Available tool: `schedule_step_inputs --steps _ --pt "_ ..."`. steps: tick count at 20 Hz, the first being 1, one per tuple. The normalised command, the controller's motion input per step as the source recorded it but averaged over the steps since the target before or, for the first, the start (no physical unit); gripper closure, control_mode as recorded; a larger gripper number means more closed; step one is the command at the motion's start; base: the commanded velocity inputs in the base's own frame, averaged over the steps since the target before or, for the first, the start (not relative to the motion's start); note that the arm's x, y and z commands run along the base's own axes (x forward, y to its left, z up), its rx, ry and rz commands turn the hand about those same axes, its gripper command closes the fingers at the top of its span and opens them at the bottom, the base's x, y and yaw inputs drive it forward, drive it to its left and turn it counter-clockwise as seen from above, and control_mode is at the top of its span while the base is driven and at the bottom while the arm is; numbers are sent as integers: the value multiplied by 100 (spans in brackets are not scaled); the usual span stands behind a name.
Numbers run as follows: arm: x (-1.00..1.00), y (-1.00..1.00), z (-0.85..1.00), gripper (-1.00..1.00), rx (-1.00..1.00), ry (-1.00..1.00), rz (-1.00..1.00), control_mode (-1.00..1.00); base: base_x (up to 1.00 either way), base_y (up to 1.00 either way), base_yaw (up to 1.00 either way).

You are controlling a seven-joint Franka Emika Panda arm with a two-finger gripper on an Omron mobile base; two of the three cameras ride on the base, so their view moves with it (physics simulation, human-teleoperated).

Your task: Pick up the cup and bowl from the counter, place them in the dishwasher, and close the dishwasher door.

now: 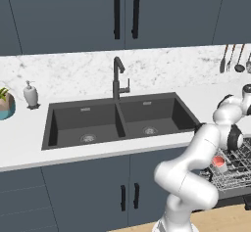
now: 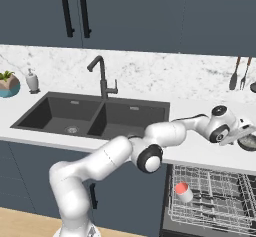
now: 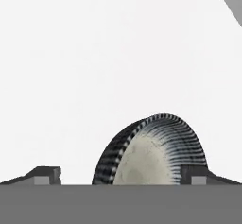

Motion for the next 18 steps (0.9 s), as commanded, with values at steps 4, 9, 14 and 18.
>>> schedule_step_inputs --steps 4,9,14,18 --pt "28 -40 0 100 19 24 1 -100 0 0 0" --pt "6 -26 0 100 37 36 0 -100 0 0 0" --pt "0 -11 0 100 51 40 0 -100 0 0 0" --pt "0 -1 0 100 54 41 0 -100 0 0 0"
